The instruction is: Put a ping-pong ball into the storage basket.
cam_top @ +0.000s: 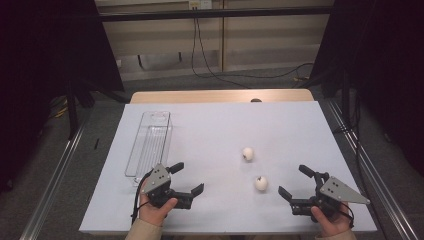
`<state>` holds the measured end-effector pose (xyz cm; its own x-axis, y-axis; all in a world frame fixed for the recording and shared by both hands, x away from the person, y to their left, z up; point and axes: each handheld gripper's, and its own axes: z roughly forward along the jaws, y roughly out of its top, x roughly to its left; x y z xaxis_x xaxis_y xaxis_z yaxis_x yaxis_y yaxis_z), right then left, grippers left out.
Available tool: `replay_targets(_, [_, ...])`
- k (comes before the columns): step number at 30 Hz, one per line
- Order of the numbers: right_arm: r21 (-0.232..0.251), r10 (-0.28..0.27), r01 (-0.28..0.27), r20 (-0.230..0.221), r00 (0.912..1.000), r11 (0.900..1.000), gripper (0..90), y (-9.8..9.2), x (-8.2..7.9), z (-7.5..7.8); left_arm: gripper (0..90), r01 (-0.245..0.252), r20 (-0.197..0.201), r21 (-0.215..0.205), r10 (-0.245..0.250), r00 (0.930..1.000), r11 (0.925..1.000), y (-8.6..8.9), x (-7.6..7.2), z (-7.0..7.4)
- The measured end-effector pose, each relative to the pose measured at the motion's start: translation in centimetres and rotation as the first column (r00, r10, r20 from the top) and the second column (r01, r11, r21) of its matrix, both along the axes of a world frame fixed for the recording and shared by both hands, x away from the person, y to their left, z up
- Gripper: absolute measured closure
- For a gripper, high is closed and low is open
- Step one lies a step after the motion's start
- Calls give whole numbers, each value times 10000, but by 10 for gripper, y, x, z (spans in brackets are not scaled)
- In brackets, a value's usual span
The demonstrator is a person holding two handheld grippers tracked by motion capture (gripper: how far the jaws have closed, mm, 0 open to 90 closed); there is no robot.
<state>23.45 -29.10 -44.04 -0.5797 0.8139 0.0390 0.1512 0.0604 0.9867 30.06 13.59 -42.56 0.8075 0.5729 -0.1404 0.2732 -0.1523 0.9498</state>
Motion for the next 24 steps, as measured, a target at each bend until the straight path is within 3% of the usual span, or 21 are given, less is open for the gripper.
replay_targets(24, [-21, 7, -7, 13, 10000, 10000, 22, 0, 0, 0, 28, 520, -79, 242, -518, 9986, 9984, -24, 3, -2])
